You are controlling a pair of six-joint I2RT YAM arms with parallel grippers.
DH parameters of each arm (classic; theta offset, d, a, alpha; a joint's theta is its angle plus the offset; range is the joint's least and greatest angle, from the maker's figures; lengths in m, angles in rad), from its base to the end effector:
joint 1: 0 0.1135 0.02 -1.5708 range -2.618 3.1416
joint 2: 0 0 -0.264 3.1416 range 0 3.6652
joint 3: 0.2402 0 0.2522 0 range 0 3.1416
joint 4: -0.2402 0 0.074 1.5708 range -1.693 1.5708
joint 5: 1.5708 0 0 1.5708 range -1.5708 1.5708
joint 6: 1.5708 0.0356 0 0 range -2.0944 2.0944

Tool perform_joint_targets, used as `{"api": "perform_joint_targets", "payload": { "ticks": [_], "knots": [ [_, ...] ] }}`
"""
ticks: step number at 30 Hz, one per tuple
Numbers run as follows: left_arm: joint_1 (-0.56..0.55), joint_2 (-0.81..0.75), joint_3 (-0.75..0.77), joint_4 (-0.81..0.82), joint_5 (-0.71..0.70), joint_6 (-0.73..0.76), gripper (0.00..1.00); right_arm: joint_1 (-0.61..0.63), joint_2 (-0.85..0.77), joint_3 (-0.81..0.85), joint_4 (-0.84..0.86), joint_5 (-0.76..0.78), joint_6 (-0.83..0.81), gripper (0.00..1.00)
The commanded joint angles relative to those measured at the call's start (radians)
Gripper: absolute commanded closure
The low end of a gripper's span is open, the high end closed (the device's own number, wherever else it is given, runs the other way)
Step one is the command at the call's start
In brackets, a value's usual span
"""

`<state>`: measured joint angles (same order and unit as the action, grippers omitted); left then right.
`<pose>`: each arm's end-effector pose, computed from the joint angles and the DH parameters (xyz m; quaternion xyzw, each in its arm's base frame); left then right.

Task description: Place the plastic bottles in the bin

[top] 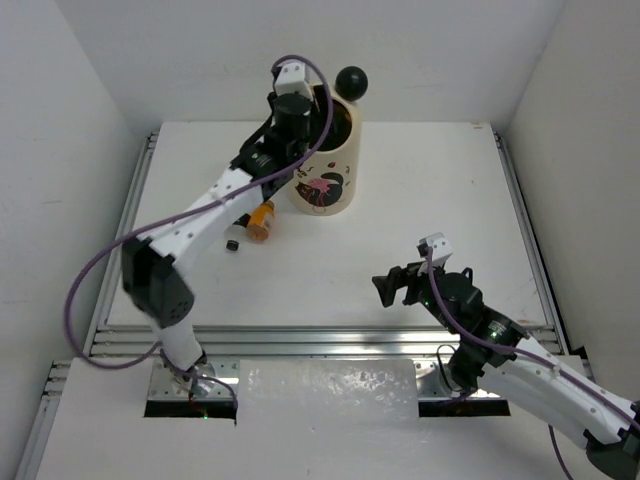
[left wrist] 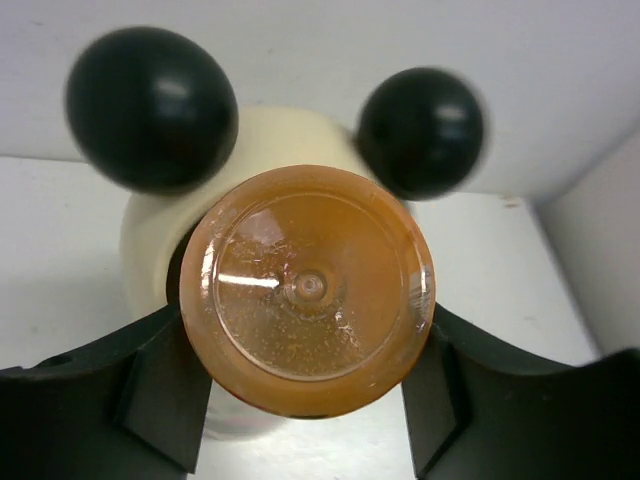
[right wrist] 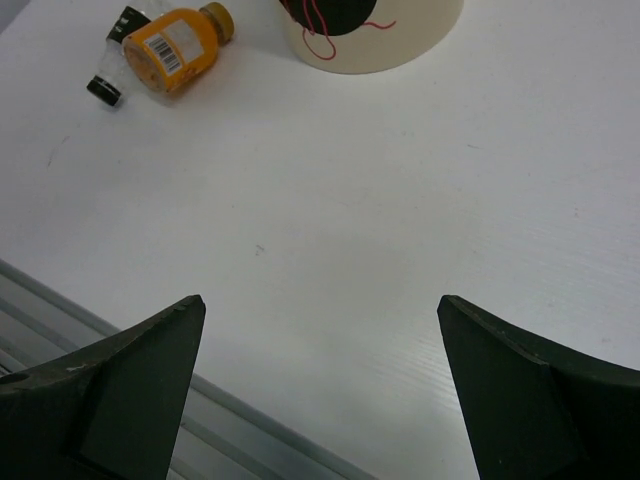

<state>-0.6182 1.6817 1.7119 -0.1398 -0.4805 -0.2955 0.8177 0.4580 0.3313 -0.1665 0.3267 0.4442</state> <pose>0.3332 -0.2168 0.4317 -0.0405 0.7395 -0.1269 0.6599 0.1020 0.0921 0.2277 -0.0518 0.7964 0.2416 0.5520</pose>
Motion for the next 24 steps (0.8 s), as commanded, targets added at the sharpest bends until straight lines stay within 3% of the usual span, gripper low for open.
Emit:
{"api": "perform_joint_targets", "payload": {
  "ticks": [1, 4, 7, 9, 13, 16, 19, 24],
  "knots": [
    [0.035, 0.127, 0.152, -0.029, -0.014, 0.097, 0.33, 0.003, -0.001, 0.005, -0.001, -0.009, 0.034, 0.01],
    [0.038, 0.174, 0.206, -0.083, 0.0, 0.093, 0.06, 0.003, 0.002, -0.005, -0.002, -0.017, 0.03, 0.01],
    [0.032, 0.043, 0.048, -0.032, -0.012, 0.078, 0.0, 0.003, 0.005, -0.005, -0.004, -0.029, 0.022, 0.01],
    [0.034, -0.11, -0.108, 0.002, -0.075, 0.041, 0.0, 0.001, 0.008, -0.006, -0.005, -0.044, 0.022, 0.01],
    [0.046, -0.33, -0.288, -0.177, -0.203, -0.103, 0.0, 0.003, 0.021, -0.008, 0.002, -0.078, 0.03, 0.01],
    [0.107, -0.46, -0.423, -0.331, -0.164, -0.224, 0.0, 0.001, 0.034, -0.012, 0.022, -0.103, 0.034, 0.01],
    [0.193, -0.493, -0.517, -0.431, -0.101, -0.266, 0.0, 0.001, 0.044, -0.009, 0.027, -0.127, 0.037, 0.01],
    [0.463, -0.409, -0.632, -0.437, 0.253, -0.188, 0.01, 0.001, 0.051, -0.032, 0.059, -0.14, 0.028, 0.01]
  ]
}}
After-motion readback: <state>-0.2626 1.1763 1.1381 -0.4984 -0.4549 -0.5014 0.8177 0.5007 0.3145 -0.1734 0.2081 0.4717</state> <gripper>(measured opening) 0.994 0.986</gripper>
